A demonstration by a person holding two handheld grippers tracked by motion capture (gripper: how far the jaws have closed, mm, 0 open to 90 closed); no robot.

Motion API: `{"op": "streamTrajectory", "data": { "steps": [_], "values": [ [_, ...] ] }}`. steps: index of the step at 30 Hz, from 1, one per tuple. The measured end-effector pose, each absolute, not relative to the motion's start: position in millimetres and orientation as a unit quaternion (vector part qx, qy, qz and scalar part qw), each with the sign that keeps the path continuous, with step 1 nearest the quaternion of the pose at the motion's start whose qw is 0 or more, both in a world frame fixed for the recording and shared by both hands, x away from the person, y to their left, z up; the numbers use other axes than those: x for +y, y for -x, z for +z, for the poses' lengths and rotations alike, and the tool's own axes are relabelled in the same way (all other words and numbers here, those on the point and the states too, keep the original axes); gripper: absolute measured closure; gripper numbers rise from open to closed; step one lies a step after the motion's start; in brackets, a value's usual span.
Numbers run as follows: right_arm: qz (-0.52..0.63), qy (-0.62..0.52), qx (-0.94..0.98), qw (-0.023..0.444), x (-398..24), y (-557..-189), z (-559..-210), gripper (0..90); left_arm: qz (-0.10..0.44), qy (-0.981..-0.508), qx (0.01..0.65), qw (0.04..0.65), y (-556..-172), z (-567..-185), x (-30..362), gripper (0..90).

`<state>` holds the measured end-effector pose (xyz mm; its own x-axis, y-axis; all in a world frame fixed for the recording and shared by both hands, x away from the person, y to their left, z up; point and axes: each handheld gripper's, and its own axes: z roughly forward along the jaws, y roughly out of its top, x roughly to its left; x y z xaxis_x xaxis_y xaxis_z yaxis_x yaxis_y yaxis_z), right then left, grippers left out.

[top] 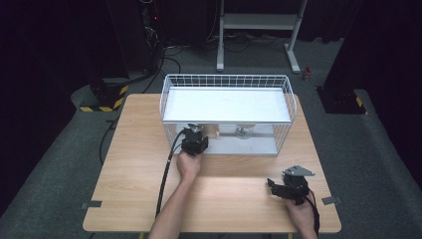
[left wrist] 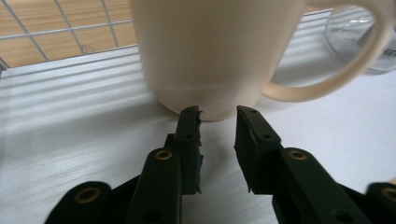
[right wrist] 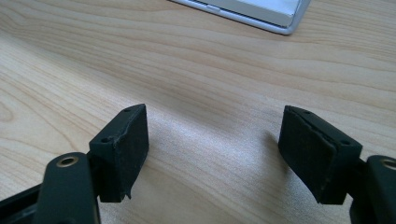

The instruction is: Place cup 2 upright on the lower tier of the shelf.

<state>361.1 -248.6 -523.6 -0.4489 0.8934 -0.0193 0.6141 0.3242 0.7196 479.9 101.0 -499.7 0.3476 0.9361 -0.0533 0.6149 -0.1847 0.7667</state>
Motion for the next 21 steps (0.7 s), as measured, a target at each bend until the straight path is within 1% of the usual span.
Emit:
{"op": "streamTrajectory", "data": {
  "steps": [5, 6, 10, 13, 15, 17, 21],
  "values": [
    [0.328, -0.48, 0.785, 0.213, -248.6, -361.1, -523.6, 24.5, 0.221, -0.735, 0.519, 0.377, -473.1, -494.9, 102.8, 59.9],
    [0.328, -0.48, 0.785, 0.213, -248.6, -361.1, -523.6, 24.5, 0.226, -0.736, 0.516, 0.376, -472.0, -494.3, 103.6, 58.4],
    [0.328, -0.479, 0.786, 0.214, -248.7, -361.1, -523.7, 24.5, 0.216, -0.735, 0.512, 0.388, -465.5, -494.8, 101.4, 53.4],
    [0.328, -0.479, 0.786, 0.214, -248.7, -361.1, -523.7, 24.5, 0.223, -0.741, 0.503, 0.385, -461.1, -493.8, 103.3, 49.3],
    [0.328, -0.479, 0.786, 0.214, -248.8, -361.2, -523.7, 24.5, 0.217, -0.744, 0.499, 0.388, -458.5, -493.6, 103.2, 46.2],
    [0.328, -0.479, 0.786, 0.214, -248.7, -361.1, -523.7, 24.5, 0.225, -0.746, 0.497, 0.382, -456.1, -492.9, 104.1, 43.6],
    [0.328, -0.479, 0.786, 0.213, -248.6, -361.1, -523.8, 24.5, 0.221, -0.75, 0.497, 0.378, -451.1, -490.1, 108.7, 39.8]
  ]
}}
